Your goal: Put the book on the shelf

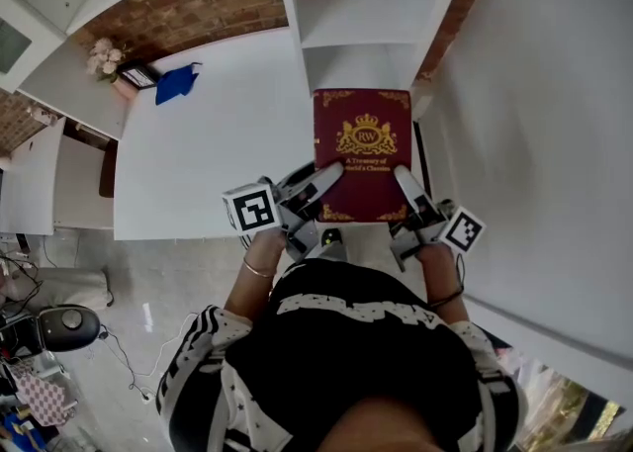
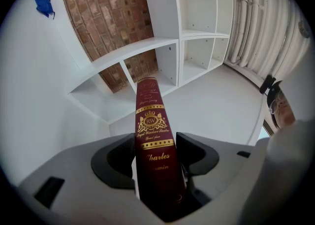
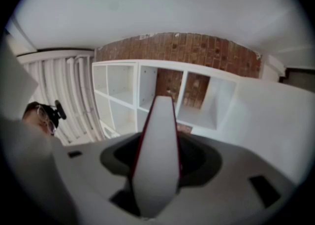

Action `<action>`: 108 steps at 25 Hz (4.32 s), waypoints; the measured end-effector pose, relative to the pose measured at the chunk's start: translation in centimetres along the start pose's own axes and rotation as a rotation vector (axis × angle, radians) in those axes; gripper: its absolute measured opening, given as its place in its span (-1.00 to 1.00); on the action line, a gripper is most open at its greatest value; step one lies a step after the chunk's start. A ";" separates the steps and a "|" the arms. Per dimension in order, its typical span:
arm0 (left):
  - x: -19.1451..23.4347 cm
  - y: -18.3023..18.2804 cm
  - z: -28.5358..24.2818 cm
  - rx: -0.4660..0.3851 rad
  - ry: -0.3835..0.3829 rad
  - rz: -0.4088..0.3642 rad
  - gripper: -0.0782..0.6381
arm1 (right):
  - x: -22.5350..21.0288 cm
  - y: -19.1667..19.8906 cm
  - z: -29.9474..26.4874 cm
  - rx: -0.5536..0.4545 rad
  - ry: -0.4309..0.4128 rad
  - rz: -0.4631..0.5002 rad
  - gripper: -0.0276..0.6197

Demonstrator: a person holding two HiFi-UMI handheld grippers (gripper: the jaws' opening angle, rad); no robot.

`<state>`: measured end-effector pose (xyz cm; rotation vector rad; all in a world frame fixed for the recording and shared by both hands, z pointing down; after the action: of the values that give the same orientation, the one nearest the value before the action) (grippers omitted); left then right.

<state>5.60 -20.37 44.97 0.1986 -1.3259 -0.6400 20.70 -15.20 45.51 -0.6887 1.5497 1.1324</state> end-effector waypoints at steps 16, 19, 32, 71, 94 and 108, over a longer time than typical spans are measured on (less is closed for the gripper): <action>4.0 -7.0 -2.9 -0.036 0.046 0.012 -0.02 | -0.4 -4.4 -7.3 -0.011 0.018 0.013 -0.17; 4.7 -8.1 -3.3 -0.043 0.050 0.016 -0.02 | -0.5 -5.0 -8.4 -0.009 0.021 0.018 -0.17; 6.8 -13.0 -5.3 -0.109 0.030 0.008 -0.02 | -0.3 -8.4 -13.9 0.051 0.018 0.009 -0.17; 8.6 -14.1 -5.6 -0.288 -0.021 0.081 -0.06 | -1.5 -7.4 -12.5 0.236 -0.011 0.152 -0.06; 7.5 -14.9 -4.4 -0.284 -0.039 -0.018 0.01 | -1.8 -8.0 -13.4 0.186 0.037 -0.002 -0.13; 5.8 -13.5 -3.4 -0.309 -0.061 -0.022 0.01 | -1.4 -9.0 -14.8 0.163 0.051 -0.043 -0.13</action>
<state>5.02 -35.20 42.38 -0.0584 -1.2661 -0.8651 22.91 -32.40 44.05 -0.6425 1.6423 0.9514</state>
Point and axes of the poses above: the fingertips, and each gripper's own axes: z backward along the fingers, x to its left, y out of its underside, the point moved 3 cm from there along z, backward along the fingers, and after that the axes turned 14 degrees about y, right-handed, at the moved point
